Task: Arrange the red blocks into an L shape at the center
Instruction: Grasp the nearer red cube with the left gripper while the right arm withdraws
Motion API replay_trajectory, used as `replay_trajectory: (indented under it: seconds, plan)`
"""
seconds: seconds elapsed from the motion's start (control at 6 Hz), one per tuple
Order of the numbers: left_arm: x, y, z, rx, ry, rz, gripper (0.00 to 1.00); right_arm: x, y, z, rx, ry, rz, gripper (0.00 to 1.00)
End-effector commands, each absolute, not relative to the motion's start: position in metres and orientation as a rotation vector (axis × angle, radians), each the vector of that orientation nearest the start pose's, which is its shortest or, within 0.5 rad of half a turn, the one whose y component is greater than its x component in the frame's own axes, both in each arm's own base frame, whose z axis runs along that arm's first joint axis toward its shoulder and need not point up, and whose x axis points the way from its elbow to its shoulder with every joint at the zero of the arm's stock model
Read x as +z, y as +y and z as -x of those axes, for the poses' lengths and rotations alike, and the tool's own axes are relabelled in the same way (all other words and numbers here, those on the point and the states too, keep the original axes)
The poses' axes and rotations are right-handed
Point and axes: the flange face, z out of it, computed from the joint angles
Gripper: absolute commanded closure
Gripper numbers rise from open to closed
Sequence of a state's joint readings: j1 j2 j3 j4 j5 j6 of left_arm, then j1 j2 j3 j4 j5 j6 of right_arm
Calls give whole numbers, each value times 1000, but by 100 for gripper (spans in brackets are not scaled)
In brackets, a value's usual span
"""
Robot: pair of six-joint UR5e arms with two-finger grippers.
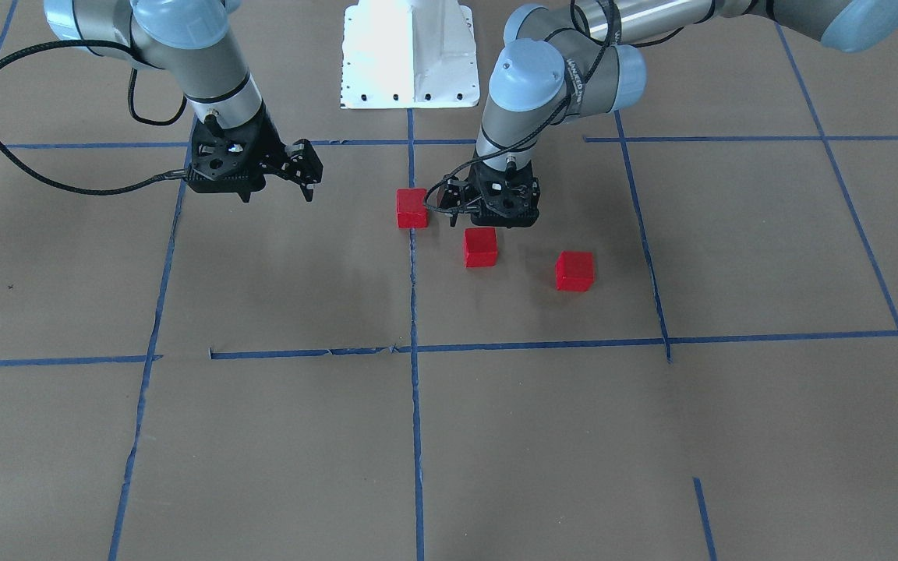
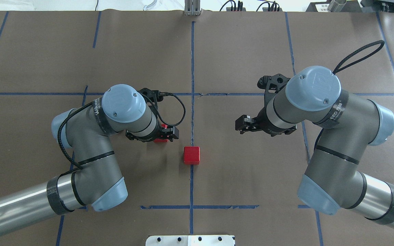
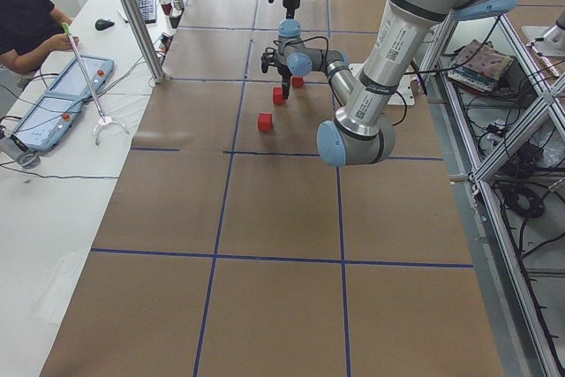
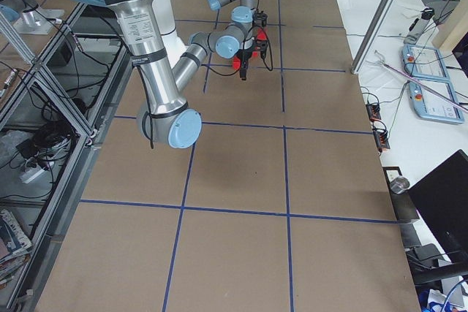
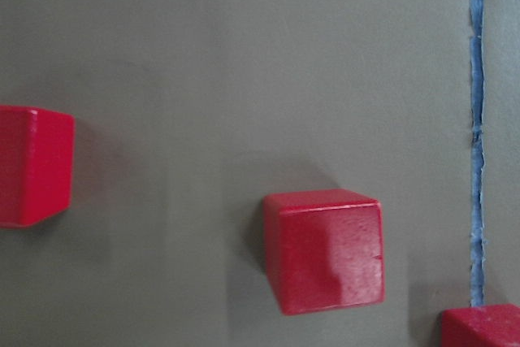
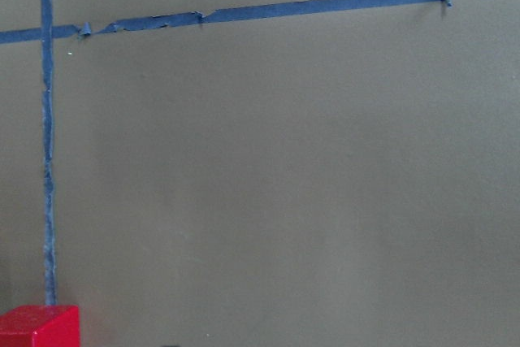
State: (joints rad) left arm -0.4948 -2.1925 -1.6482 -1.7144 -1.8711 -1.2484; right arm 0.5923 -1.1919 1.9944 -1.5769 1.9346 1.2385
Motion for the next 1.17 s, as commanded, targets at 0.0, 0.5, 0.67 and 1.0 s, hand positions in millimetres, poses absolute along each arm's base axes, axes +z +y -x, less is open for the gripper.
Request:
replay_trajectory:
  seconds: [0.0,0.5,0.67,1.0]
  plan:
    - [253,-422,-562,-54,845,-103,0,285,-387,393,108,-845,-38,0]
    - [248,-428,-563,-67,839,-156,5,293,-385,390,114,-830,-40,0]
    - [249,-429,-563,-69,835,-162,10,294,-385,390,115,-828,-41,0]
    - [250,-433,-566,-80,822,-186,33,293,-384,388,114,-831,-43,0]
